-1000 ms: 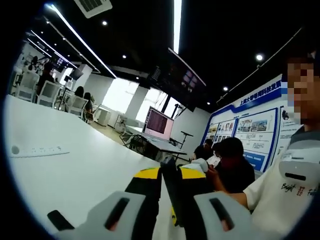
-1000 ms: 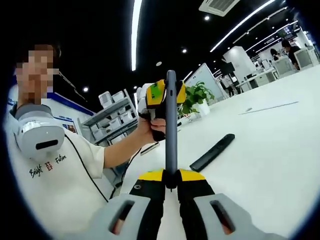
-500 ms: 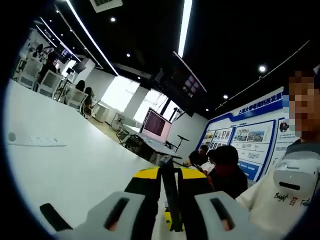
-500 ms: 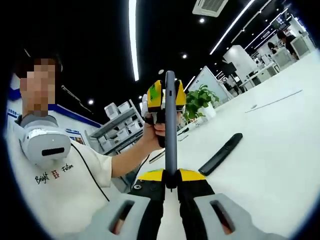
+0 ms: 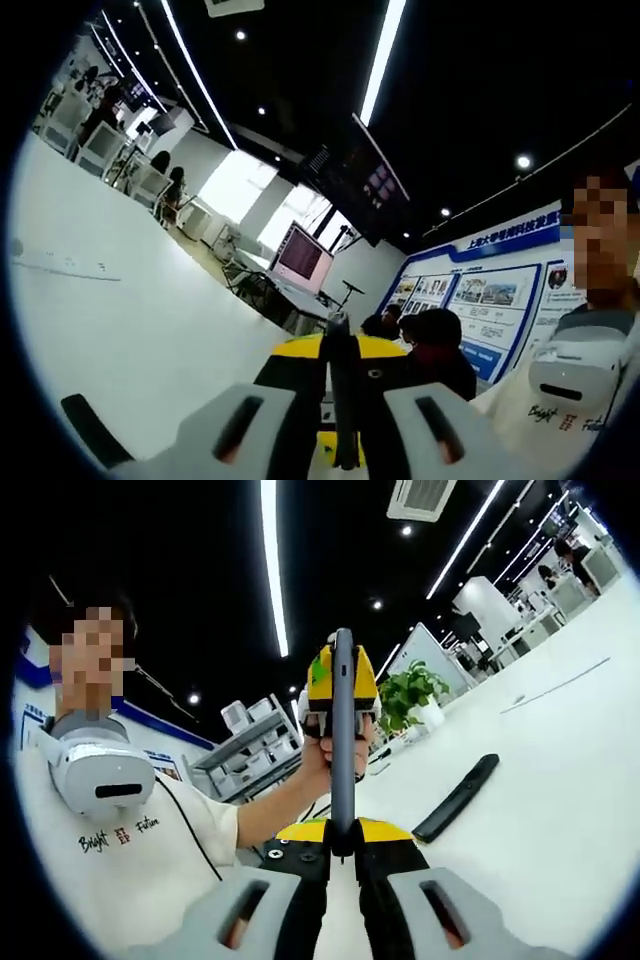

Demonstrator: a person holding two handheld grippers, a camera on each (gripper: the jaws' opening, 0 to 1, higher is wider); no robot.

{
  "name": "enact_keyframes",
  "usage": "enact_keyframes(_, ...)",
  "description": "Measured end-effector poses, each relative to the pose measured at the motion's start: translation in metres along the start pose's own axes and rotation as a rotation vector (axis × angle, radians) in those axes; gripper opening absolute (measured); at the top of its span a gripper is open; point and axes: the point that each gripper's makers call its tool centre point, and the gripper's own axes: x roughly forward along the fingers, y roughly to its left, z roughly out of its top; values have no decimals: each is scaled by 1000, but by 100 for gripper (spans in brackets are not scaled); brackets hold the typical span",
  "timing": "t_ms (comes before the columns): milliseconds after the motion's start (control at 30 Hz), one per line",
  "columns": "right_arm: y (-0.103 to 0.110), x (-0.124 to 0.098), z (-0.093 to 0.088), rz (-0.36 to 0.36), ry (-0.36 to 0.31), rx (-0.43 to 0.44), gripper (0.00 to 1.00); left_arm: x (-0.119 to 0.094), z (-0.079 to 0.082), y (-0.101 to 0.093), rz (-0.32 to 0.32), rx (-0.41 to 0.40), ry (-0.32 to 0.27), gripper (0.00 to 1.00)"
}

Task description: Pflip the remote and laser pointer to the front side, press the buttons, and align them neatly on the table

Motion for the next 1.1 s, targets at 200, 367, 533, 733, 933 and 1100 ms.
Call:
enact_keyframes(200, 0, 1, -9, -62, 38, -51, 12, 0, -7, 1, 13, -32, 21, 10)
enact_keyframes(367, 0, 4, -12, -95, 60, -86, 12, 1, -9, 1, 16, -40, 17, 10)
enact_keyframes(533, 5, 2, -9, -71, 17, -39, 12, 2, -6, 3, 12, -56, 11, 11)
enact_keyframes(733, 13, 0, 0, -41, -62, 5, 12, 4, -6, 1, 12, -42, 7, 12)
enact_keyframes(933, 14, -1, 4, -46, -84, 11, 12, 8, -18, 1, 23, -54, 44, 12)
enact_keyframes(1100, 15, -1, 2, -55, -66, 0, 12, 7, -14, -1, 11, -80, 19, 12)
